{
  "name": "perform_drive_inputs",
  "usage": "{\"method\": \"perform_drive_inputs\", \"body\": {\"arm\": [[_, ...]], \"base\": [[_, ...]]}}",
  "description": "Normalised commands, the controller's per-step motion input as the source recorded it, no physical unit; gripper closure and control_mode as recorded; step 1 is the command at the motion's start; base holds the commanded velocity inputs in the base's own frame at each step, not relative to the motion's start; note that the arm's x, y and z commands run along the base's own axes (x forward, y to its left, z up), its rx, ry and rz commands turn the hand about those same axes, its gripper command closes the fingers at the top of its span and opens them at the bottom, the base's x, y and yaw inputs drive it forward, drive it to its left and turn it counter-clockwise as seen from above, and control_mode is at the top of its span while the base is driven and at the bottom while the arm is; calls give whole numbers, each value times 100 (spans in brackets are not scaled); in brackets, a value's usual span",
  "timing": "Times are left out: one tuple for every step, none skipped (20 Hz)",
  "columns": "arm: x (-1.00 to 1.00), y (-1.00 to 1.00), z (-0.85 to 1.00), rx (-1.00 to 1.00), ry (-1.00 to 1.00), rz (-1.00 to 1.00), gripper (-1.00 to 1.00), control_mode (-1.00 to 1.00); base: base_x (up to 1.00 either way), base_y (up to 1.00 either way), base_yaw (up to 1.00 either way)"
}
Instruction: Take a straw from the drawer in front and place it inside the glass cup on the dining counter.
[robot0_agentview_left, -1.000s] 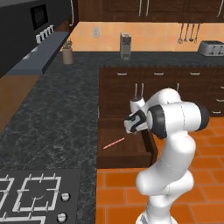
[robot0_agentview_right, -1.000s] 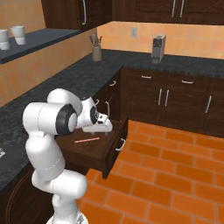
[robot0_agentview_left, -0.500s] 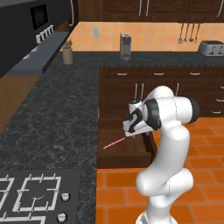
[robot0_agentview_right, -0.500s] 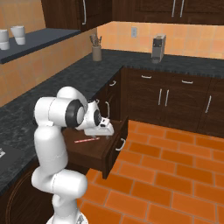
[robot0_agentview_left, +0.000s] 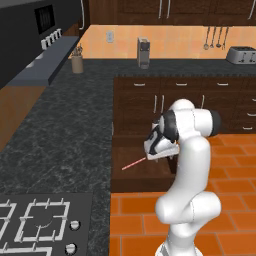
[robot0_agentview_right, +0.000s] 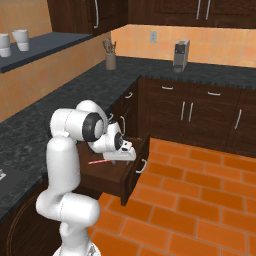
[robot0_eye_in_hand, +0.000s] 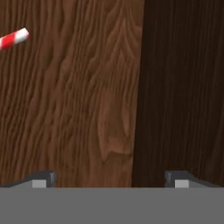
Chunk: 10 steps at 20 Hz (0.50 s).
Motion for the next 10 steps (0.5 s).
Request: {"method": "perform_drive_inputs", "body": {"arm": [[0, -64, -39, 6, 6, 0, -100, -100], [0, -69, -38, 5, 5, 0, -100, -100], [0, -70, -36, 5, 4, 0, -100, -100], [0, -74, -32, 2, 2, 0, -100, -100], [0, -79, -31, 2, 2, 0, -100, -100], [0, -89, -27, 0, 0, 0, -100, -100], [0, -99, -24, 0, 0, -3, -100, -100], [-11, -100, -11, 0, 0, -4, -100, -100], [-21, -100, 0, 0, 0, -7, -100, -100], [-19, -90, 0, 0, 0, -7, -100, -100]], "base": [[0, 0, 0], [0, 0, 0], [0, 0, 0], [0, 0, 0], [0, 0, 0], [0, 0, 0], [0, 0, 0], [0, 0, 0], [0, 0, 0], [0, 0, 0]]}}
